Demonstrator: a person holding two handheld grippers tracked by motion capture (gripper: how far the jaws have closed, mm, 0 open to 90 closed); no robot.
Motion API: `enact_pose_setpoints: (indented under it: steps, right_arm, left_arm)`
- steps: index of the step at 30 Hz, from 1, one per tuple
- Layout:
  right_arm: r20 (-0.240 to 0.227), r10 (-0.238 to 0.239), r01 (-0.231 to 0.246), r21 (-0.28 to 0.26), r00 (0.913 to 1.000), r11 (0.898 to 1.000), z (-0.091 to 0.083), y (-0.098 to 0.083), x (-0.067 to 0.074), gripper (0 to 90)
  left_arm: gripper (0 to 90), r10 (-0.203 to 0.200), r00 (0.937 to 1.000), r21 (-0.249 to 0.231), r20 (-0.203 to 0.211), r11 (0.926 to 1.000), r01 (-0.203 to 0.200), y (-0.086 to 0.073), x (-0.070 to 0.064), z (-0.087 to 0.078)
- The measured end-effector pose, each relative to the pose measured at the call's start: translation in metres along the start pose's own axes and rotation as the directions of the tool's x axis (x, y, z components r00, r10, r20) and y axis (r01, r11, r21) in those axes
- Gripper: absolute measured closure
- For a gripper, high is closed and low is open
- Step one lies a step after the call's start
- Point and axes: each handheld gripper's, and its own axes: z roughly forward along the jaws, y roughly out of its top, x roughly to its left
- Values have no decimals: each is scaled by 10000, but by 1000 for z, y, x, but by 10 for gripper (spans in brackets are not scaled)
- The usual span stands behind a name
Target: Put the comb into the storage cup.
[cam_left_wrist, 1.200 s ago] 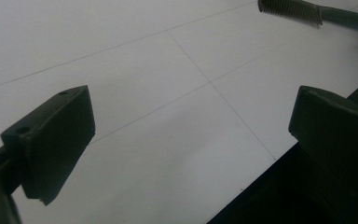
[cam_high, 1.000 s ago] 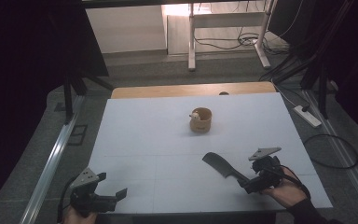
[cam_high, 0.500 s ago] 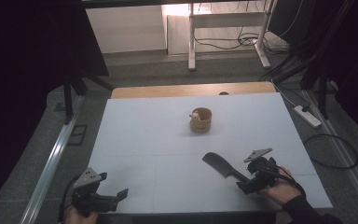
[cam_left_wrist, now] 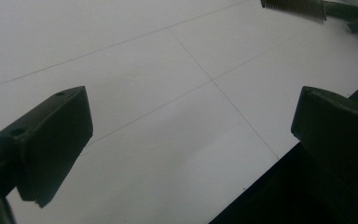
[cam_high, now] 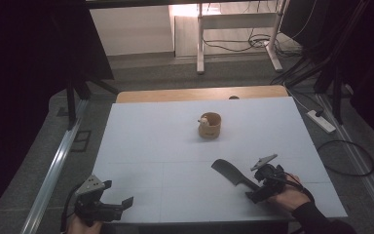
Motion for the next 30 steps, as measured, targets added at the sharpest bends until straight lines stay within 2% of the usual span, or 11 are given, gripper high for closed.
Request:
enact_pose_setpoints:
  steps: [10,20,21,22,26,30]
  right_arm:
    - [-62,-11,13,272,10000,9996,0,4,0,19]
    - [-355,-468,475,175,9983,9987,-8,10,6,333]
    - [-355,-468,475,175,9983,9987,-8,10,6,333]
    - [-358,-381,385,100,9986,9992,-9,11,6,437]
    - [-350,-264,269,123,9990,9996,-10,13,4,559]
    - [-509,-457,462,99,9977,9989,-11,13,4,710]
  left_arm:
    - [0,-30,10000,12,14,10000,30,0,1,0]
    - [1,-27,10000,60,16,10000,27,0,0,1]
    - [1,-27,10000,60,16,10000,27,0,0,1]
    - [1,-24,10000,56,-4,10000,24,0,0,1]
    - [1,-14,10000,55,2,10000,14,0,0,0]
    - [1,-21,10000,46,11,10000,21,0,0,0]
